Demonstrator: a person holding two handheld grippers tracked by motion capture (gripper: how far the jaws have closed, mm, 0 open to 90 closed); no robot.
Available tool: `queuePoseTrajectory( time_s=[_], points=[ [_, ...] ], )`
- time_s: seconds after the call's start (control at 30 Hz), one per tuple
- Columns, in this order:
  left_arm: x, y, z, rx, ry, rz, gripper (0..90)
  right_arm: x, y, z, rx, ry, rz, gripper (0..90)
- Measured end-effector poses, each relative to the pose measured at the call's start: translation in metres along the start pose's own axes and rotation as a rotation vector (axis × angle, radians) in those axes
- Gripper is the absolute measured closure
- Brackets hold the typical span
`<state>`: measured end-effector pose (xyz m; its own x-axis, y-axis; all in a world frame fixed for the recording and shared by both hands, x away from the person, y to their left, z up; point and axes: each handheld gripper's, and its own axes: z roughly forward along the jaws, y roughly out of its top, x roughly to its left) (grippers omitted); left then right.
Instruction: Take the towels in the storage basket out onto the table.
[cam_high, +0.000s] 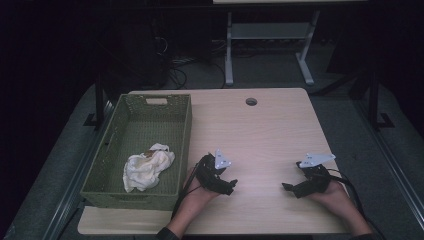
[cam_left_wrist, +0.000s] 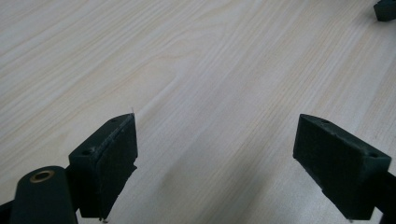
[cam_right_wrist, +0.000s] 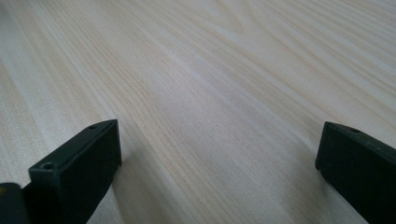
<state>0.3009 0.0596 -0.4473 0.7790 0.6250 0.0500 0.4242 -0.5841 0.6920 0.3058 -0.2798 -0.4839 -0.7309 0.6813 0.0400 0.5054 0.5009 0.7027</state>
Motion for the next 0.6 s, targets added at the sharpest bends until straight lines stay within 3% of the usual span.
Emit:
queuePoseTrajectory(
  time_s=[0.23,0.6],
  points=[
    [0.0011,0.0026,-0.0032,-0.005,0.002,0.01,13.2,0.0001,0.0,0.0,0.0,0.0,0.001,0.0],
    [0.0014,0.0084,-0.0086,-0.004,0.0,-0.007,13.2,-0.0001,0.0,0.0,0.001,0.0,-0.002,0.0]
  ],
)
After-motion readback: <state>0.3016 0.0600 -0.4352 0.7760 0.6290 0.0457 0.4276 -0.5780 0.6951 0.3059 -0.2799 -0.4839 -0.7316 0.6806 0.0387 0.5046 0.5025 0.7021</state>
